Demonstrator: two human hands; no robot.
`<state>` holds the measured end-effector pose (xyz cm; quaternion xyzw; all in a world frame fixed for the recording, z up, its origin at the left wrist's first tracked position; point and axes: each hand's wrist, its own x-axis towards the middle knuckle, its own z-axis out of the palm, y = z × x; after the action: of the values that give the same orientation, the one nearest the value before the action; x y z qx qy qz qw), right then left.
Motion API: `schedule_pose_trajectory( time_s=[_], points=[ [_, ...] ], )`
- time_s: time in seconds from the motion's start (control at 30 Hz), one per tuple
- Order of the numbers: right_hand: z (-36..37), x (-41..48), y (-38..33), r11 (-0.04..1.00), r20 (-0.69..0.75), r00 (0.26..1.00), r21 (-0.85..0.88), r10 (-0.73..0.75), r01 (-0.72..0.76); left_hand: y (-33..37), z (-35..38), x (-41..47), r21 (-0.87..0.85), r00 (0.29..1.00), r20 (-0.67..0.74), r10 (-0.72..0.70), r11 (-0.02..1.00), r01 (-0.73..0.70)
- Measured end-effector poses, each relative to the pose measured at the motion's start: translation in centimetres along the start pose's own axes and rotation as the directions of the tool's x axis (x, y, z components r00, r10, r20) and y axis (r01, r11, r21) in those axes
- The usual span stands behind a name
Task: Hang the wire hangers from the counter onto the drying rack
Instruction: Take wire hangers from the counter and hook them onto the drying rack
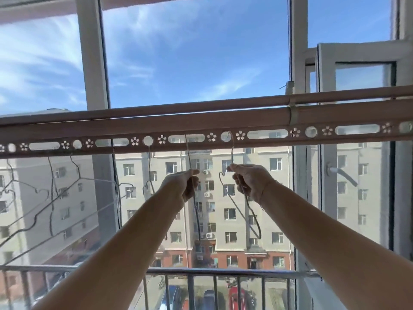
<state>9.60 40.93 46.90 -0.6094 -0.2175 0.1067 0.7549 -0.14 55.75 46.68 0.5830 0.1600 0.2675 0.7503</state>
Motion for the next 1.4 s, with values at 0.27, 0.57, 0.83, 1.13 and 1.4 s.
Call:
schedule_pose_trajectory(
  time_s=[0.27, 0.57, 0.83, 1.13, 1.4],
  points=[
    [0.0, 0.6, 2.1, 0.998, 0.011, 0.999, -0.054, 0.033, -0.033, -1.4, -1.3, 1.5, 0.05, 0.996, 0.028, -0.09, 0.995, 0.089],
    [-0.9, -2.3, 3.7, 0.999, -0.05, 0.999, -0.051, -0.01, 0.007, -3.4, -4.4, -0.5, 0.1, 0.998, 0.047, -0.037, 0.994, 0.032],
    [-6.5, -9.4, 9.5, 0.987, -0.207, 0.977, -0.158, -0.059, 0.026, -10.0, -7.4, -5.2, 0.185, 0.995, 0.091, -0.051, 0.982, 0.034],
    [-12.4, -19.8, 17.2, 0.909, -0.283, 0.945, -0.415, -0.163, 0.032, -21.5, -4.9, -11.4, 0.411, 0.888, 0.428, -0.167, 0.911, -0.027],
    [-19.4, -26.9, 21.4, 0.747, -0.486, 0.856, -0.632, -0.176, -0.206, -30.6, 1.6, -16.9, 0.482, 0.699, 0.681, -0.217, 0.852, -0.205]
  ],
)
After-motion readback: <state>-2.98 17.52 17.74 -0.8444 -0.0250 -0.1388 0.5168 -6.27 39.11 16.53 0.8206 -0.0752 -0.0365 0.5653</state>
